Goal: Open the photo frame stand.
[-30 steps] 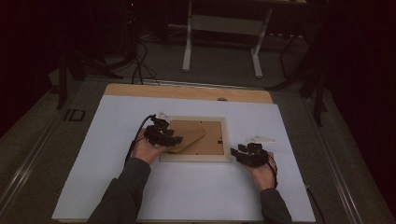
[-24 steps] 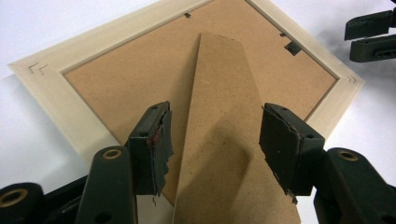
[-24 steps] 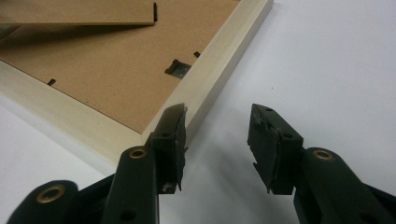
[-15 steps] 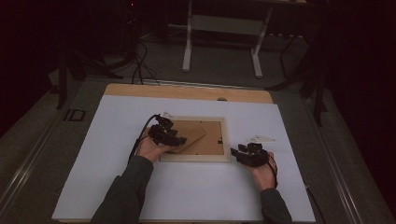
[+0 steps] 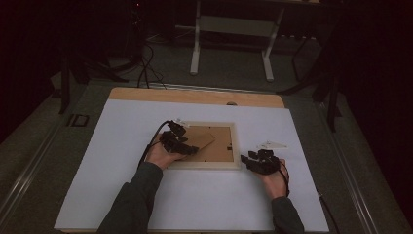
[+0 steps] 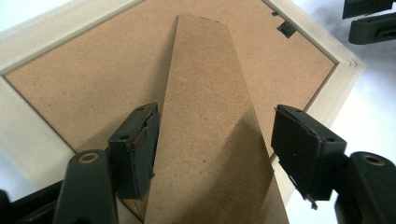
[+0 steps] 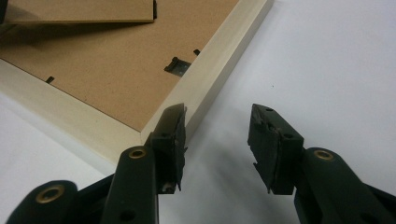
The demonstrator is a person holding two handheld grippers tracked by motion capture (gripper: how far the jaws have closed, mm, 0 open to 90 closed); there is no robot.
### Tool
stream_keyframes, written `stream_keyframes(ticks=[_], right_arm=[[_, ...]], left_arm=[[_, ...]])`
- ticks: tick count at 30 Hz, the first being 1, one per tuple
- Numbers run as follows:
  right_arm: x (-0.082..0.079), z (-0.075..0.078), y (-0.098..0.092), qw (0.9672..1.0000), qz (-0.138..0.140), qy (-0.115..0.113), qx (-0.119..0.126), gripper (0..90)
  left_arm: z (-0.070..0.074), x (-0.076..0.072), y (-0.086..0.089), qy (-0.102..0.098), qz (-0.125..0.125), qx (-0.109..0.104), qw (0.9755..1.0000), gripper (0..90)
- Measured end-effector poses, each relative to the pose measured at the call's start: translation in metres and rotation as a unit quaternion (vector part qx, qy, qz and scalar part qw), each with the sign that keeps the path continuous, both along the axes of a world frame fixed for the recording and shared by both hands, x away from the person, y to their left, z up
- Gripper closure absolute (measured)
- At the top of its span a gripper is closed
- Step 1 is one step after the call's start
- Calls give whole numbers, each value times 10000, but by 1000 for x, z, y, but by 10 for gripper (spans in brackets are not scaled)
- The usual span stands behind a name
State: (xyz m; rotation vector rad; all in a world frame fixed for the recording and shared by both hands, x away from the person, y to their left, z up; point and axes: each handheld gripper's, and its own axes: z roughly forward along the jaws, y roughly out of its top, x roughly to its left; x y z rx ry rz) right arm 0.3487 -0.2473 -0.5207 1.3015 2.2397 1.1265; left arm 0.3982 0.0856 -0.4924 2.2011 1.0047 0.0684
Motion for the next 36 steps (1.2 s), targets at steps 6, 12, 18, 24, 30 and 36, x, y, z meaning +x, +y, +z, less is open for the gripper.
stream_keyframes(ticks=[6,12,18,24,30,36], right_arm=[[0,0,-1,10000,-10,-2,11,554],[0,0,-1,10000,-10,-1,12,554],[0,0,-1,10000,-9,0,14,554],[0,0,-1,10000,-9,3,14,554],[0,0,-2,10000,-22,-14,18,554],[1,1,-3,10000,-27,-12,10,554]], left_arm=[[-8,4,-1,219,-47,-31,9997,319],[-11,7,-2,344,-66,-62,9994,352],[-12,7,-3,379,-104,67,9992,382],[-11,5,-4,278,-128,168,9994,387],[-10,2,-7,75,-146,297,9994,387],[-9,-1,-8,-82,-169,364,9992,387]])
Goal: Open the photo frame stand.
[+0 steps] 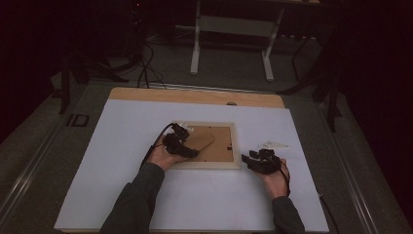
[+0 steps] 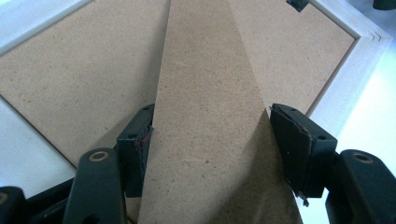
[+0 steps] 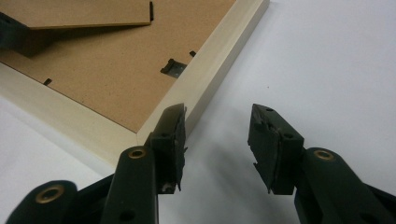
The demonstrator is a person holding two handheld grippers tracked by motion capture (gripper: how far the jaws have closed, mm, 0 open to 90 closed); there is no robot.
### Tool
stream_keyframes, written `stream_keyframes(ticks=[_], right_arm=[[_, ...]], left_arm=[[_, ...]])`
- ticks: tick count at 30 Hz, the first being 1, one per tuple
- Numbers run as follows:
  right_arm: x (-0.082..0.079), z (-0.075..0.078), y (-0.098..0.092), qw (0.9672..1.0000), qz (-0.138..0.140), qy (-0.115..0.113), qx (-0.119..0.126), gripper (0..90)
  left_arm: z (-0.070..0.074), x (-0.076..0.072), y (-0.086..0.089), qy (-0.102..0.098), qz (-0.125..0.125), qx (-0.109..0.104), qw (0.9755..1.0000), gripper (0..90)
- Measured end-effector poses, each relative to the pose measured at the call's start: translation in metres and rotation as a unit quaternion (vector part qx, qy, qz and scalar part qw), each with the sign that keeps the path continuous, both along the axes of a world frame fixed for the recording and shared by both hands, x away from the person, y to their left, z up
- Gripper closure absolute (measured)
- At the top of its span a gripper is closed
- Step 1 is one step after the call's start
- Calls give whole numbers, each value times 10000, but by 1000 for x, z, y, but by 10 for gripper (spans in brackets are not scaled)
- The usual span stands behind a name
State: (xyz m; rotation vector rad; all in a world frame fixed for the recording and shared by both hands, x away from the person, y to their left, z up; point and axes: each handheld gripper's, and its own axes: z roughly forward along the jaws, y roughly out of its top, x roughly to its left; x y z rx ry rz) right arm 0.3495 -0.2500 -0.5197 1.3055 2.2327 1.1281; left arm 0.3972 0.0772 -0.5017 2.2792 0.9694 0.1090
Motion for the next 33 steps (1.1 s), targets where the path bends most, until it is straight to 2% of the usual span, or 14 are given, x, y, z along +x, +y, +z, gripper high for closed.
stream_keyframes(ticks=[6,12,17,25,29,33], right_arm=[[0,0,0,10000,-3,8,-7,553],[0,2,2,10000,8,-4,3,553],[2,6,4,10000,48,-20,67,554],[7,9,9,9999,101,-24,41,554],[12,15,12,9999,129,-62,30,553],[15,22,14,9998,136,-97,50,554]], left_arm=[[0,-4,0,-186,23,-32,9998,387],[4,-10,-2,-406,12,35,9992,387],[7,-15,-4,-609,-22,103,9981,387],[7,-21,-4,-808,-21,123,9967,387],[9,-29,-6,-1112,-25,172,9936,387],[10,-34,-6,-1278,-39,208,9916,387]])
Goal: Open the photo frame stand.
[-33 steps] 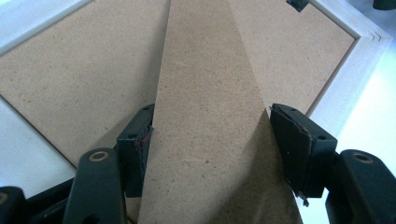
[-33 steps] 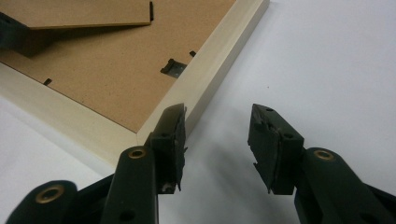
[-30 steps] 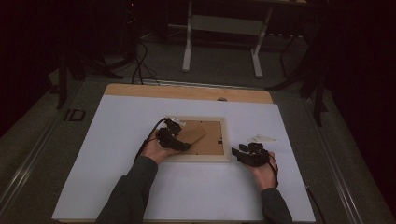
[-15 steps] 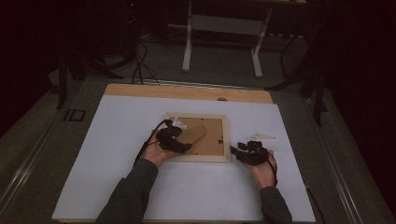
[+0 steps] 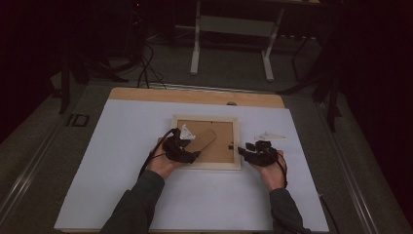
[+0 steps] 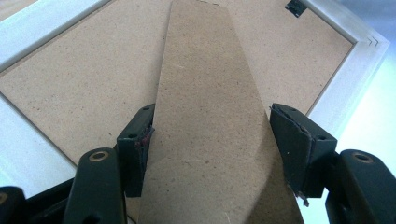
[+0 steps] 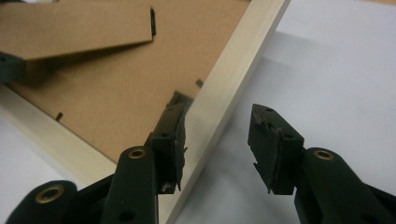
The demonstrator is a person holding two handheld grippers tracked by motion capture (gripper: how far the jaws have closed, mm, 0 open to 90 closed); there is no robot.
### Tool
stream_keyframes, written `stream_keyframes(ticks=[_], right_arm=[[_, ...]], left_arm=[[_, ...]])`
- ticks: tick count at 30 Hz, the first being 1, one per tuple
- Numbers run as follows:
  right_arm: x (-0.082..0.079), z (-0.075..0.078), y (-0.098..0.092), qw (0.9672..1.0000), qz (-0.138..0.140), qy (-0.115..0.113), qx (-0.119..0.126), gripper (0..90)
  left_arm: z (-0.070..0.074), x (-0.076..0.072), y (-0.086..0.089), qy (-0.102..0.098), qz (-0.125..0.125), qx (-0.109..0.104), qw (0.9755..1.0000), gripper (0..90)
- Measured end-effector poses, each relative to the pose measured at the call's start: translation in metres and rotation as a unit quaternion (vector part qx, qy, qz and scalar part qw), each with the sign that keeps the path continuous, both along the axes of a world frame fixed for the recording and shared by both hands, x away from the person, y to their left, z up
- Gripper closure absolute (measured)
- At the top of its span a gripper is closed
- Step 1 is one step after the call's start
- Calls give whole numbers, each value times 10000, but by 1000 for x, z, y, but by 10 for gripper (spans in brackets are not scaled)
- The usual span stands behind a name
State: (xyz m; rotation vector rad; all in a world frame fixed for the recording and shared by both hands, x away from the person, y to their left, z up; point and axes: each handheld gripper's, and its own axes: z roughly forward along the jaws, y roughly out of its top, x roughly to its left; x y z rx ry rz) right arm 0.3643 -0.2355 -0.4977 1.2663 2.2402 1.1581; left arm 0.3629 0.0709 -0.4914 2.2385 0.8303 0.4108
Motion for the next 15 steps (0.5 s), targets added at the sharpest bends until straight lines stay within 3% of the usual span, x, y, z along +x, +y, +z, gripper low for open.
stream_keyframes(ticks=[10,11,15], right_arm=[[10,7,3,10000,6,15,95,553],[11,8,3,9999,6,26,107,553],[19,10,2,9995,15,133,300,542]], left_arm=[[2,-9,-1,-279,4,-34,9996,387],[1,-12,0,-385,-12,-12,9993,387],[0,-17,-1,-532,-2,1,9986,387]])
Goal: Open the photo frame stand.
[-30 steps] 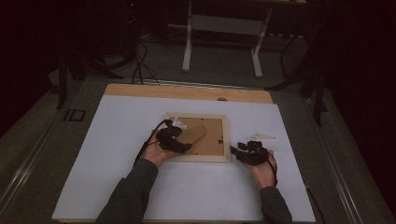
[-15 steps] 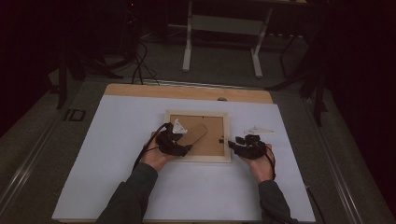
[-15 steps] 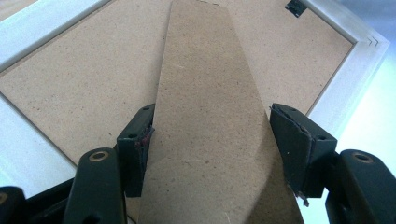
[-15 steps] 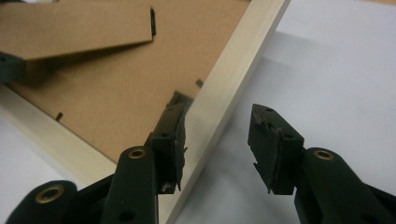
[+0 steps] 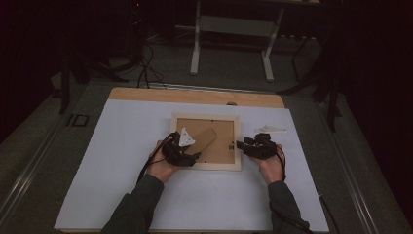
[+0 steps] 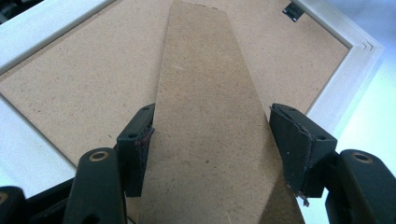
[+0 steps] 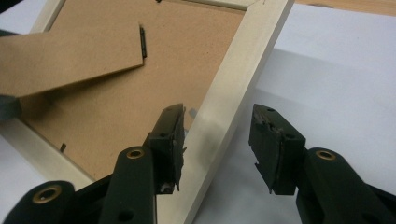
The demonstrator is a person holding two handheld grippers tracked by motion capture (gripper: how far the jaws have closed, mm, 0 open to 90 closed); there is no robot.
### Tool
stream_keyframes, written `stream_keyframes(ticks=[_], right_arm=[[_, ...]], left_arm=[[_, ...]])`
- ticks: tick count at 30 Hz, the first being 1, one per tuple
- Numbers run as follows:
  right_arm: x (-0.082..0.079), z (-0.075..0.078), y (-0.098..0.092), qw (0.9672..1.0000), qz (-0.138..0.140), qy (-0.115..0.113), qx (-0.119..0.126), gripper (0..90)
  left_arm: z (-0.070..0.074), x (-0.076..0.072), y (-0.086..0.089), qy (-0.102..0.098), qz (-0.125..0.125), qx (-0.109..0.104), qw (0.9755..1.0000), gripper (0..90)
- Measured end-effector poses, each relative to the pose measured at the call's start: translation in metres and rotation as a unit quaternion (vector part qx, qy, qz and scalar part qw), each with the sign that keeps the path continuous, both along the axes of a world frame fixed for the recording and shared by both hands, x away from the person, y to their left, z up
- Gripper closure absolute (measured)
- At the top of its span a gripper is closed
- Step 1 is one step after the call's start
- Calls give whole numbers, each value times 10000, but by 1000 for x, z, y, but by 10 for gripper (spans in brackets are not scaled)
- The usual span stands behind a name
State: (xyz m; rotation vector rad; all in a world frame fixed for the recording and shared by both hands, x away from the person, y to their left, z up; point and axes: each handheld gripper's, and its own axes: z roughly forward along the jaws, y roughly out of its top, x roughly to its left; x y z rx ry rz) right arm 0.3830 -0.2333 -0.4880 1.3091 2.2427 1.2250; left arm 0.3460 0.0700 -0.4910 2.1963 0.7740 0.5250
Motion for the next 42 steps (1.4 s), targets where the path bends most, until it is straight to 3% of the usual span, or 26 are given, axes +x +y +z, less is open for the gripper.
stream_keyframes(ticks=[5,12,19,27,32,42], right_arm=[[5,2,2,9999,37,41,104,532],[13,5,10,9999,129,62,45,489],[25,10,13,9998,33,144,126,456],[34,5,12,9992,75,372,136,455],[37,2,8,9976,184,549,371,468],[47,-6,2,9900,418,927,977,447]], left_arm=[[0,-4,0,-122,-11,39,9999,387],[-2,-9,0,-241,-38,35,9997,387],[-3,-13,0,-370,-42,74,9993,386],[-4,-19,-2,-552,-26,160,9983,385],[-4,-20,-1,-597,-53,152,9981,385],[-3,-21,-1,-677,-116,45,9976,384]])
